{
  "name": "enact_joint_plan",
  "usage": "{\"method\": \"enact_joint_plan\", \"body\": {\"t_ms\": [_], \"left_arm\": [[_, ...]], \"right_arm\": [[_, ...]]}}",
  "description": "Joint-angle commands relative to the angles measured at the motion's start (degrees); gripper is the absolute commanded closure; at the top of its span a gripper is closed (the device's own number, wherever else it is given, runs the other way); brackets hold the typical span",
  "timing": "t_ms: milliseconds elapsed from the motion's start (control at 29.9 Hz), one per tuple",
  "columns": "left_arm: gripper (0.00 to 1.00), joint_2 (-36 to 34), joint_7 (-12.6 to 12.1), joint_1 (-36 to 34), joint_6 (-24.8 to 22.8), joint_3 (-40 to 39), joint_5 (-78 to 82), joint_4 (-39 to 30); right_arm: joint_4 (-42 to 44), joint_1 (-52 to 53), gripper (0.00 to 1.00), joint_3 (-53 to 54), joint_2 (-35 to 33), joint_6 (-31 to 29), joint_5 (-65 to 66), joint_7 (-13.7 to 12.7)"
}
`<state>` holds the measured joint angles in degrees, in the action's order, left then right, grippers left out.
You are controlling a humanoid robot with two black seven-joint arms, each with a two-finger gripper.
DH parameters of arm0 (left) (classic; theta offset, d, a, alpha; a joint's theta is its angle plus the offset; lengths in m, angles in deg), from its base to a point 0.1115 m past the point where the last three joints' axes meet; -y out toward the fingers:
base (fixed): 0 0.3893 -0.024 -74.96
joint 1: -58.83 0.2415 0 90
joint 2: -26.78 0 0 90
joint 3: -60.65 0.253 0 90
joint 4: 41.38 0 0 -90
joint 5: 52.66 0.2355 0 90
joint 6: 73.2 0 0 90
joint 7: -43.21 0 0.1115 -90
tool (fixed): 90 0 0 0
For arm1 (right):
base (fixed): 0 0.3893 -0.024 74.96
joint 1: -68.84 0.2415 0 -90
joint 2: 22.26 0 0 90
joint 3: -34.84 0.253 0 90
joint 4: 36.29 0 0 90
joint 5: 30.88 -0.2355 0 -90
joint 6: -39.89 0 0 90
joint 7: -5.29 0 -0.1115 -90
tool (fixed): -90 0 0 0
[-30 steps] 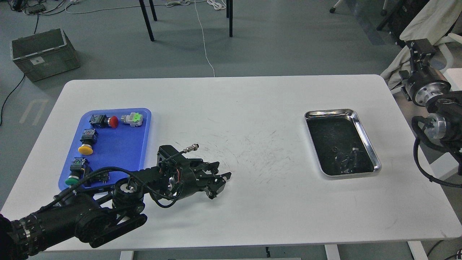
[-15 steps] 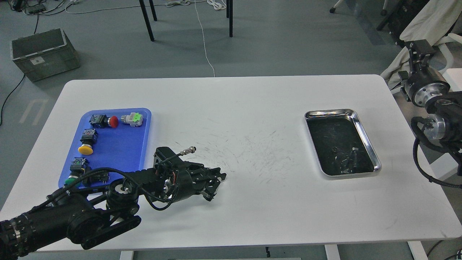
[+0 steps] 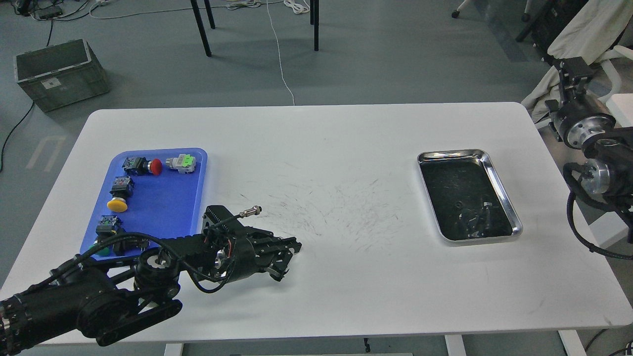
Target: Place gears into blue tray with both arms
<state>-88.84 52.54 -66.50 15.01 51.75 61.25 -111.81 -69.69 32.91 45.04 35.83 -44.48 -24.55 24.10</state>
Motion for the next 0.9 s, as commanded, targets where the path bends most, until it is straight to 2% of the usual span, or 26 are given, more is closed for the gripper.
{"method": "enact_joint_plan", "body": {"t_ms": [0, 234, 635, 769, 869], "left_arm": [[0.93, -0.5, -0.1, -0.1, -0.1, -0.4, -0.2, -0.1], [0.93, -2.2, 0.0, -1.2, -1.9, -1.0, -2.2, -1.5], [0.94, -6.4, -0.5, -9.5, -3.0, -2.0, -15.4, -2.0], [0.94, -9.4, -0.6, -11.3, -4.5, -4.0, -21.9, -0.8], [0.94, -10.2, -0.6, -11.6, -4.8, -6.7, -27.9, 3.4]], "right_arm": [[0.0, 0.0, 0.05, 0.0, 0.1, 0.0, 0.0, 0.1], [0.1, -0.5, 0.05, 0.0, 0.1, 0.0, 0.0, 0.1], [0.0, -0.8, 0.05, 0.0, 0.2, 0.0, 0.1, 0.3], [-0.1, -0.7, 0.05, 0.0, 0.2, 0.0, 0.3, 0.3], [-0.2, -0.8, 0.05, 0.0, 0.1, 0.0, 0.3, 0.3]]}}
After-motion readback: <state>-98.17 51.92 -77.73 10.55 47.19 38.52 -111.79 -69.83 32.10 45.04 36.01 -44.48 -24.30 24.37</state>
